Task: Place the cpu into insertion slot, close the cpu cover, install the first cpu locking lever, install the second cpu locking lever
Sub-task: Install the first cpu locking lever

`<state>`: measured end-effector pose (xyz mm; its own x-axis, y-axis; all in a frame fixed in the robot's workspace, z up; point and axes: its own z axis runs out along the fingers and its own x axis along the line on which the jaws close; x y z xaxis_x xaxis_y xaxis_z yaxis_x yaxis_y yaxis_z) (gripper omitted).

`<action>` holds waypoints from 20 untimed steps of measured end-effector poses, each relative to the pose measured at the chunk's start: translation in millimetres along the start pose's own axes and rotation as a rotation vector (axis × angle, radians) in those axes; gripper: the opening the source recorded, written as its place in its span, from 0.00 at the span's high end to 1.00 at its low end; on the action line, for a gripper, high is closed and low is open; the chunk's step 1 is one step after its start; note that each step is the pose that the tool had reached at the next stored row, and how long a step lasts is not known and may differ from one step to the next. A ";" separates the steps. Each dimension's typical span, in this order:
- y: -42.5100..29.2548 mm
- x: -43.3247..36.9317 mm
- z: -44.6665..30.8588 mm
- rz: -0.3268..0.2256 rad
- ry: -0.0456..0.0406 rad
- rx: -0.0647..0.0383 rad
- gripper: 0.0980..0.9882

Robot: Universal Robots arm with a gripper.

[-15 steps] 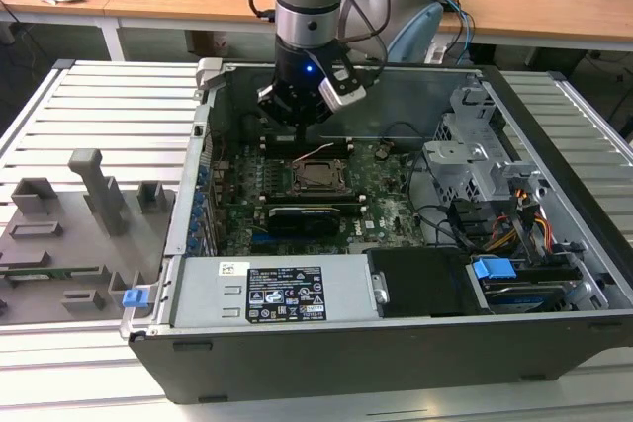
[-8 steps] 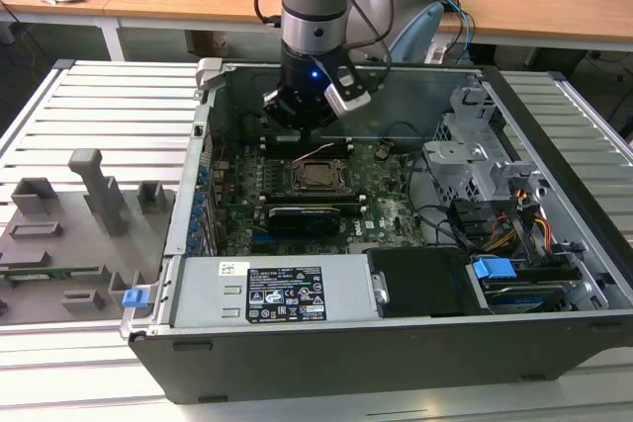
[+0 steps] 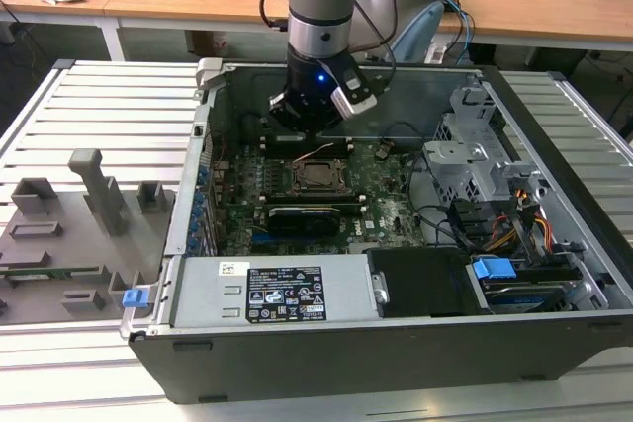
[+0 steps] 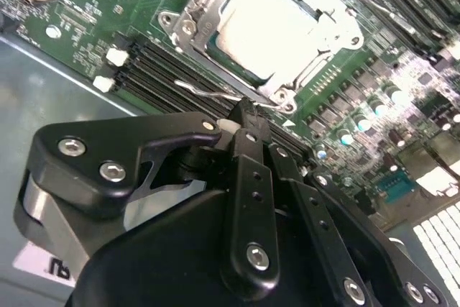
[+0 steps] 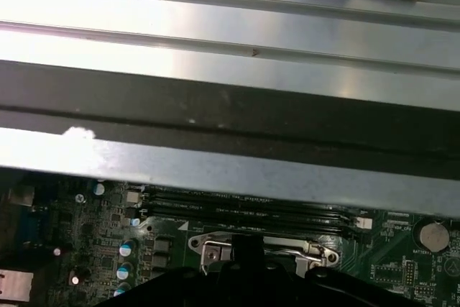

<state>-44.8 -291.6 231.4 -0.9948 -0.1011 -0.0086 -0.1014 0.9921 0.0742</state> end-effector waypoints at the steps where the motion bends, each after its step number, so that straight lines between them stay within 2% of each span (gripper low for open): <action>1: 0.2 -1.2 0.6 0.000 0.0001 0.000 0.99; 11: 4.5 -9.3 5.1 0.000 0.0000 0.001 0.99; 20: 4.0 -16.2 11.5 0.000 0.0002 0.001 0.99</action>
<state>-29.0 -285.1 220.3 -0.9948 -0.1011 -0.0085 -0.1014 0.9921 0.0732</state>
